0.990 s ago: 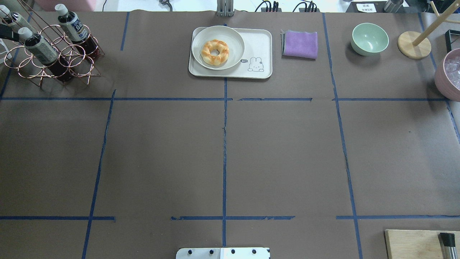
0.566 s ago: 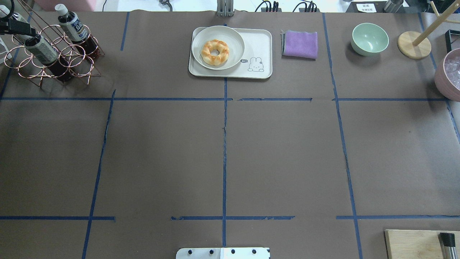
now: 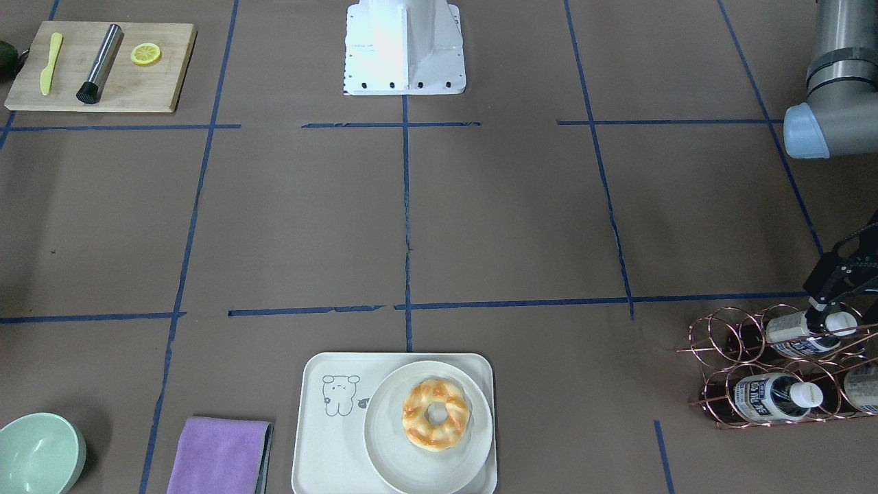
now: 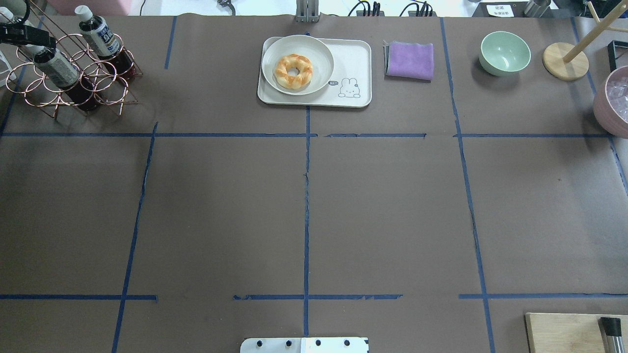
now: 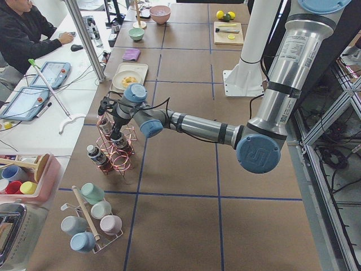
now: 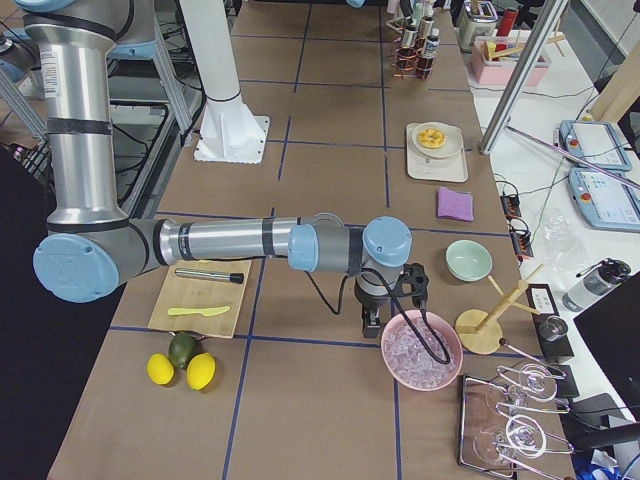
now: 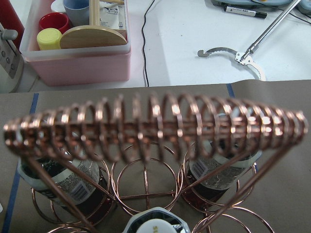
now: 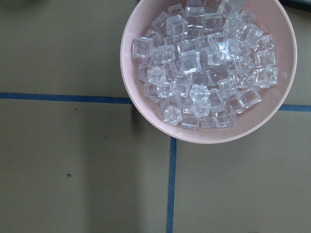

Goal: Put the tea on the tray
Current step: 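Reach the left gripper over the copper rack down onto a dark tea bottle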

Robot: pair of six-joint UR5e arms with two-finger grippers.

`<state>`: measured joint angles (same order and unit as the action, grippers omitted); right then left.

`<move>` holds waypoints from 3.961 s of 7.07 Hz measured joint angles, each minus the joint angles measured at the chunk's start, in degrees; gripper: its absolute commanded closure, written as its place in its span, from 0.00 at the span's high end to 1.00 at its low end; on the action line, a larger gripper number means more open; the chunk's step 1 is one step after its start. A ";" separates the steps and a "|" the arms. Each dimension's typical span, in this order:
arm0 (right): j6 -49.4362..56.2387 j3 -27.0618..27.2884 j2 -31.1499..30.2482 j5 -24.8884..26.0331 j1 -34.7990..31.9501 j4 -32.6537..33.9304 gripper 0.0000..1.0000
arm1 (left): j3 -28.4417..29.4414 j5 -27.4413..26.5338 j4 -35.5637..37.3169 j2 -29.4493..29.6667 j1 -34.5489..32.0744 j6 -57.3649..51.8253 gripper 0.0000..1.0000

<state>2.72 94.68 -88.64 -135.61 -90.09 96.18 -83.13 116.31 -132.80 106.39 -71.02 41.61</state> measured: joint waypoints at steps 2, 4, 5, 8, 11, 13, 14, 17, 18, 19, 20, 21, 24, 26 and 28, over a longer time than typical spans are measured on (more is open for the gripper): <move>0.06 -0.05 0.04 0.00 -0.01 -0.02 1.00 | 0.45 0.04 0.08 0.25 0.00 -0.11 0.62; 0.08 -0.11 0.05 0.00 -0.07 -0.01 1.00 | 0.51 0.05 0.24 0.51 0.01 -0.13 0.61; 0.07 -0.13 0.05 0.00 -0.07 0.01 1.00 | 0.51 0.06 0.30 0.54 0.04 -0.15 0.61; 0.06 -0.11 0.05 0.00 -0.08 0.02 1.00 | 0.87 0.06 0.34 0.57 0.09 -0.27 0.60; 0.09 -0.18 0.05 0.00 -0.08 0.04 1.00 | 1.03 0.06 0.38 0.49 0.02 -0.23 0.51; 0.09 -0.19 0.05 0.00 -0.08 -0.01 1.00 | 1.04 0.07 0.37 0.43 0.01 -0.22 0.29; 0.09 -0.19 0.05 0.00 -0.08 -0.02 1.00 | 1.03 0.11 0.41 0.45 0.00 -0.22 0.19; 0.19 -0.22 0.05 0.00 -0.08 -0.02 1.00 | 0.78 0.38 0.64 0.50 -0.07 -0.20 0.00; 0.23 -0.24 0.05 0.00 -0.11 -0.02 1.00 | 0.35 0.56 1.24 0.54 -0.26 -0.16 0.00; 0.29 -0.23 0.05 0.00 -0.14 -0.01 1.00 | -0.36 1.07 2.41 0.56 -0.57 -0.14 0.00; 0.38 -0.25 0.04 0.00 -0.15 0.01 1.00 | -1.24 2.36 3.64 0.57 -1.35 -0.13 0.00; 0.41 -0.30 0.05 0.00 -0.17 0.00 1.00 | -2.27 3.95 4.69 0.57 -2.67 -0.13 0.00; 0.42 -0.40 -0.03 0.07 -0.17 0.03 1.00 | -7.50 5.38 8.86 0.52 -5.13 -0.13 0.00; 0.36 -0.43 -0.26 0.08 -0.17 0.06 1.00 | -9.17 4.93 10.18 0.54 -6.38 -0.15 0.00; 0.37 -0.57 -0.36 0.09 -0.17 0.06 1.00 | -9.65 4.84 10.41 0.57 -8.06 -0.21 0.00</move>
<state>3.09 94.10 -89.00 -135.53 -90.26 96.24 -92.78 121.15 -122.38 106.96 -79.08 41.41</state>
